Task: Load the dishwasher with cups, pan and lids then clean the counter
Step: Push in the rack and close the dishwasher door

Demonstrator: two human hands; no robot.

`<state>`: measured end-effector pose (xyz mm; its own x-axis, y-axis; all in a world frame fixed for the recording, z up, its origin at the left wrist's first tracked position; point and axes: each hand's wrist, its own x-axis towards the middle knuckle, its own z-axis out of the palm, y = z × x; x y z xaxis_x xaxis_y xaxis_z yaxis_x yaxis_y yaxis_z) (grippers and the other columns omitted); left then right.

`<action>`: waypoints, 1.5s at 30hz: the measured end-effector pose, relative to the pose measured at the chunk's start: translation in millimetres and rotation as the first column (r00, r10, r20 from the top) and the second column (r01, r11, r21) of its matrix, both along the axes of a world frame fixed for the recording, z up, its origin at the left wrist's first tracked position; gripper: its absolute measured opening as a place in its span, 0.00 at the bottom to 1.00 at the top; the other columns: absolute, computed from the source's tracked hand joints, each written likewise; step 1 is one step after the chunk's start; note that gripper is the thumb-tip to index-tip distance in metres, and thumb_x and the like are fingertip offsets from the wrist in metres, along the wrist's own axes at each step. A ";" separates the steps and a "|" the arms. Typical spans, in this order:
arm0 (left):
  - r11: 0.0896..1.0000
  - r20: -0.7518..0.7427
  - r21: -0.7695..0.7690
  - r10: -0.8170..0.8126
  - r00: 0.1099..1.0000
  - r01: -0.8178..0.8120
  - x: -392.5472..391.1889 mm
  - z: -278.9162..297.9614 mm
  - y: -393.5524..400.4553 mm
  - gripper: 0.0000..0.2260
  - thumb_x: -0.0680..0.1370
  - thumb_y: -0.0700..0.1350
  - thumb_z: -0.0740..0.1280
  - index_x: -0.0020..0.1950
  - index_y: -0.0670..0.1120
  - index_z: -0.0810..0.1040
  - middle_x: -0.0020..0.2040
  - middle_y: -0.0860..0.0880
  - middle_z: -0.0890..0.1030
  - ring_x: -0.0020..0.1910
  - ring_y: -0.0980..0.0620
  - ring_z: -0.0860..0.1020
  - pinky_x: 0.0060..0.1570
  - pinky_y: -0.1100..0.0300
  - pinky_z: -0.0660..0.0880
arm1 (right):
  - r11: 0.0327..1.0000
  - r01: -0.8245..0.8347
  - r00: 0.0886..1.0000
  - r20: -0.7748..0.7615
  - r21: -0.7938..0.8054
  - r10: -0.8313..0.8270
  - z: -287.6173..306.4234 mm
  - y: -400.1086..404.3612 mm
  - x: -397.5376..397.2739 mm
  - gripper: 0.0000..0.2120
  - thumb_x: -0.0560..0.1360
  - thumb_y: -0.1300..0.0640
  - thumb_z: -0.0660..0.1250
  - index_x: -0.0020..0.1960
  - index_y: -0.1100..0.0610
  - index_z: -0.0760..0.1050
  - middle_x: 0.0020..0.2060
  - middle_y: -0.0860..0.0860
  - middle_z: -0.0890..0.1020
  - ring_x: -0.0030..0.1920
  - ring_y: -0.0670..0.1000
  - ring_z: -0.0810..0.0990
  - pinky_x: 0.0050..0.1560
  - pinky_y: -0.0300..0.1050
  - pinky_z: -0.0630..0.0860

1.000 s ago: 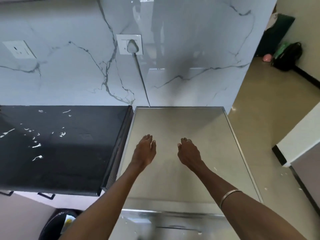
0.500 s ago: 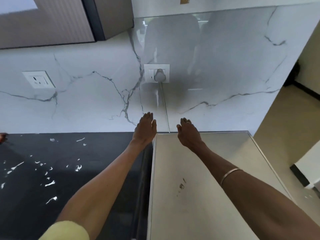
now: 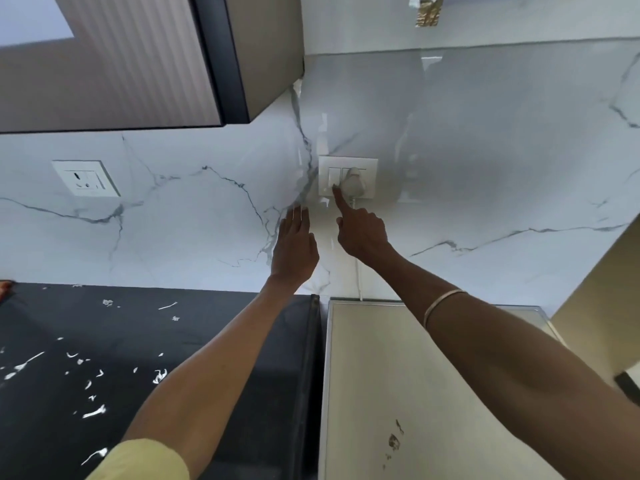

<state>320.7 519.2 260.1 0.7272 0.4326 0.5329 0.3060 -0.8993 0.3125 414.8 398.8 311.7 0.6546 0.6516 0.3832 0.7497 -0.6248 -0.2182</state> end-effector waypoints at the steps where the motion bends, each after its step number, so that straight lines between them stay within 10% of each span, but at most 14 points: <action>1: 1.000 -0.001 0.006 0.001 1.000 -0.001 2.7 0.1 3.5 0.26 0.81 0.39 0.57 0.79 0.38 0.54 0.79 0.41 0.55 0.79 0.44 0.51 0.78 0.51 0.52 | 0.999 0.010 1.000 0.027 -0.031 -0.009 1.0 5.4 0.6 0.34 0.81 0.54 0.58 0.80 0.47 0.44 0.50 0.61 0.80 0.40 0.59 0.79 0.38 0.45 0.66; 7: 1.000 0.016 0.021 -0.010 1.000 0.010 11.3 -6.0 10.7 0.27 0.80 0.37 0.57 0.79 0.37 0.54 0.79 0.40 0.55 0.79 0.44 0.52 0.78 0.50 0.53 | 0.994 0.100 0.993 0.072 -0.045 -0.097 -15.7 14.6 -10.7 0.45 0.71 0.64 0.64 0.80 0.49 0.43 0.45 0.60 0.83 0.23 0.49 0.58 0.27 0.40 0.50; 15: 1.000 -0.018 0.016 -0.001 1.000 0.002 -7.4 -19.7 0.4 0.26 0.81 0.37 0.56 0.79 0.37 0.54 0.79 0.40 0.55 0.79 0.44 0.51 0.78 0.52 0.50 | 0.998 0.055 0.999 0.002 -0.038 -0.055 -6.0 1.1 -17.2 0.45 0.71 0.64 0.62 0.79 0.45 0.41 0.32 0.54 0.72 0.25 0.50 0.63 0.28 0.41 0.56; 28: 0.991 -0.108 -0.039 -0.135 0.985 0.131 -76.8 -50.4 -82.9 0.25 0.83 0.40 0.53 0.79 0.39 0.49 0.80 0.42 0.52 0.80 0.46 0.49 0.78 0.51 0.50 | 0.997 0.038 0.977 -0.208 -0.070 -0.052 -54.5 -94.5 -69.7 0.34 0.74 0.64 0.60 0.78 0.51 0.56 0.54 0.58 0.76 0.53 0.61 0.78 0.47 0.49 0.70; 45: 0.987 -0.321 -0.147 -0.104 0.941 0.059 -273.5 -156.6 -278.2 0.24 0.85 0.46 0.51 0.79 0.40 0.53 0.79 0.43 0.55 0.79 0.46 0.52 0.78 0.51 0.53 | 0.984 -0.080 0.906 -0.424 -0.162 0.003 -172.6 -285.2 -232.6 0.25 0.73 0.64 0.60 0.70 0.61 0.66 0.63 0.61 0.75 0.62 0.61 0.75 0.59 0.52 0.75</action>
